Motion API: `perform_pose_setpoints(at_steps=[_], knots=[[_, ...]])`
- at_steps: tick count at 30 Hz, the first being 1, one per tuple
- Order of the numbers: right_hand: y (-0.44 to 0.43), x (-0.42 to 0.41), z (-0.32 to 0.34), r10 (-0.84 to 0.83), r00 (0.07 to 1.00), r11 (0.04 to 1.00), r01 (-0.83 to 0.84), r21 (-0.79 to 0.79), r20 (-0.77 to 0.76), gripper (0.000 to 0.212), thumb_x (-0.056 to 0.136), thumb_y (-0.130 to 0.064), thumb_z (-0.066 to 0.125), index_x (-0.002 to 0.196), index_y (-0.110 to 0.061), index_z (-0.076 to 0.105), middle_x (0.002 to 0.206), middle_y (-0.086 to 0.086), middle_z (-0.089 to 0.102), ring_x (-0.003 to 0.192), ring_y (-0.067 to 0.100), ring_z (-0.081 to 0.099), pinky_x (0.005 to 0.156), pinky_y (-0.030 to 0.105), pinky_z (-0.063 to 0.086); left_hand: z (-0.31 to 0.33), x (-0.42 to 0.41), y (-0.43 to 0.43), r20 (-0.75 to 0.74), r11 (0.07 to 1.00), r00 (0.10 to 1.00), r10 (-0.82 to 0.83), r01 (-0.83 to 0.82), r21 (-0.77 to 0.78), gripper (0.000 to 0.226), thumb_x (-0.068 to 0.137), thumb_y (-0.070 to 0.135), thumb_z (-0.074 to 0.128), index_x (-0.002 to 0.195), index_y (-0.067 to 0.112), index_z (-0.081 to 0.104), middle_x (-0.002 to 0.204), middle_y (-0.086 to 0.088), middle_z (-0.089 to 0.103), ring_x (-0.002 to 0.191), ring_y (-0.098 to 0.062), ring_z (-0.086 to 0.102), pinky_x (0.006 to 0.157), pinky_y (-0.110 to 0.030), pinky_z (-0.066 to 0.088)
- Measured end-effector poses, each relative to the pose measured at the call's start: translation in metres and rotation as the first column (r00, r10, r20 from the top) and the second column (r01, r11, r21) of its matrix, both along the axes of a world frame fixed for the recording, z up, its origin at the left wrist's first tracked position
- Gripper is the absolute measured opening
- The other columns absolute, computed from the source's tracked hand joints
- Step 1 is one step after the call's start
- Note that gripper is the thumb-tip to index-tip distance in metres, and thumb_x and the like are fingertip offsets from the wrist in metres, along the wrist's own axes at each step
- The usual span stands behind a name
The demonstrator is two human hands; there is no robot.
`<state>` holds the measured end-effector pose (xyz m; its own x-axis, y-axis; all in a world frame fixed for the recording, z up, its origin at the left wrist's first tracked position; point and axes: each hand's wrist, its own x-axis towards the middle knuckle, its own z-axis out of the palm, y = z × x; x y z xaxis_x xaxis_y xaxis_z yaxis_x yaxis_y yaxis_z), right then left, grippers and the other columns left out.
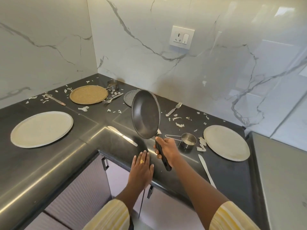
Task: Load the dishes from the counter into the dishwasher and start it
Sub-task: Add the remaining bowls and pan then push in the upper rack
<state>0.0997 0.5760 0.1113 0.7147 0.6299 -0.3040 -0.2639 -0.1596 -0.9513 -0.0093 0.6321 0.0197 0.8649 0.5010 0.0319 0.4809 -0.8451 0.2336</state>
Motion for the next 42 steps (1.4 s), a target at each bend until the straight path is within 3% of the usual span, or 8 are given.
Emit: perform_pose_setpoints(at_steps=[5, 9, 12, 14, 19, 23, 33, 42], knots=[[-0.049, -0.023, 0.012, -0.061, 0.997, 0.995, 0.057, 0.081, 0.049, 0.026, 0.090, -0.024, 0.059, 0.074, -0.003, 0.055, 0.060, 0.009, 0.053, 0.041, 0.015, 0.045, 0.033, 0.021, 0.034, 0.003, -0.014, -0.006, -0.050, 0.995, 0.995, 0.092, -0.094, -0.030, 0.063, 0.099, 0.044, 0.019, 0.149, 0.006, 0.010, 0.157, -0.010, 0.007, 0.145, -0.029, 0.005, 0.117, -0.046, 0.001], [-0.105, -0.050, 0.010, 0.018, 0.907, 0.978, 0.073, -0.198, 0.422, 0.019, 0.089, -0.026, 0.060, 0.086, -0.008, 0.056, 0.065, 0.004, 0.056, 0.051, 0.015, 0.052, 0.047, 0.024, 0.045, 0.001, -0.068, -0.051, 0.064, 0.989, 0.989, 0.136, -0.131, -0.071, 0.060, 0.100, 0.039, 0.030, 0.147, 0.004, 0.018, 0.156, -0.015, 0.010, 0.144, -0.033, 0.007, 0.115, -0.046, -0.001], [-0.138, -0.085, -0.002, 0.081, 0.788, 0.921, 0.175, -0.347, 0.610, 0.030, 0.089, -0.031, 0.060, 0.106, -0.007, 0.057, 0.087, 0.006, 0.062, 0.075, 0.017, 0.057, 0.068, 0.025, 0.047, -0.010, -0.116, -0.084, -0.037, 0.978, 0.980, 0.193, -0.196, -0.070, 0.074, 0.093, 0.052, 0.003, 0.148, 0.003, 0.009, 0.157, -0.013, 0.003, 0.145, -0.032, 0.001, 0.114, -0.044, -0.004], [-0.158, -0.114, -0.010, 0.079, 0.744, 0.922, 0.198, -0.332, 0.663, 0.032, 0.090, -0.029, 0.059, 0.110, -0.005, 0.057, 0.091, 0.005, 0.060, 0.079, 0.015, 0.053, 0.068, 0.022, 0.040, -0.019, -0.146, -0.103, -0.093, 0.970, 0.969, 0.229, -0.235, -0.058, 0.071, 0.096, 0.051, 0.008, 0.148, 0.002, 0.008, 0.157, -0.014, 0.000, 0.145, -0.033, 0.000, 0.114, -0.044, -0.002], [-0.201, -0.178, -0.040, 0.030, 0.795, 0.944, 0.177, -0.279, 0.606, 0.031, 0.087, -0.025, 0.064, 0.110, -0.007, 0.056, 0.101, 0.008, 0.065, 0.092, 0.021, 0.062, 0.079, 0.025, 0.051, -0.029, -0.212, -0.143, -0.120, 0.961, 0.954, 0.275, -0.276, 0.002, 0.056, 0.100, 0.041, 0.025, 0.145, 0.007, 0.027, 0.156, -0.014, 0.010, 0.143, -0.034, 0.009, 0.116, -0.050, 0.010], [-0.233, -0.221, -0.064, 0.084, 0.788, 0.928, 0.162, -0.337, 0.609, 0.034, 0.085, -0.027, 0.067, 0.112, -0.010, 0.054, 0.108, 0.006, 0.066, 0.100, 0.021, 0.063, 0.089, 0.030, 0.051, -0.026, -0.254, -0.170, -0.041, 0.940, 0.943, 0.330, -0.332, -0.076, 0.057, 0.100, 0.040, 0.025, 0.147, 0.008, 0.020, 0.156, -0.011, 0.011, 0.144, -0.031, 0.009, 0.116, -0.047, 0.005], [-0.324, -0.340, -0.122, 0.069, 0.859, 0.846, 0.219, -0.486, 0.508, 0.028, 0.085, -0.022, 0.064, 0.106, -0.007, 0.053, 0.099, 0.009, 0.065, 0.089, 0.024, 0.060, 0.074, 0.028, 0.046, -0.049, -0.349, -0.252, -0.042, 0.955, 0.965, 0.260, -0.263, -0.137, 0.063, 0.098, 0.043, 0.028, 0.148, 0.008, 0.011, 0.157, -0.009, 0.012, 0.145, -0.028, 0.008, 0.118, -0.043, 0.006], [-0.469, -0.404, -0.140, -0.221, 0.882, 0.762, 0.422, -0.491, 0.416, 0.022, 0.083, -0.012, 0.065, 0.103, -0.006, 0.057, 0.087, 0.003, 0.059, 0.081, 0.021, 0.056, 0.070, 0.024, 0.038, -0.084, -0.375, -0.377, -0.097, 0.955, 0.993, 0.071, -0.096, -0.280, 0.062, 0.100, 0.039, 0.028, 0.149, 0.006, 0.008, 0.157, -0.011, 0.006, 0.145, -0.027, 0.004, 0.116, -0.037, -0.002]])
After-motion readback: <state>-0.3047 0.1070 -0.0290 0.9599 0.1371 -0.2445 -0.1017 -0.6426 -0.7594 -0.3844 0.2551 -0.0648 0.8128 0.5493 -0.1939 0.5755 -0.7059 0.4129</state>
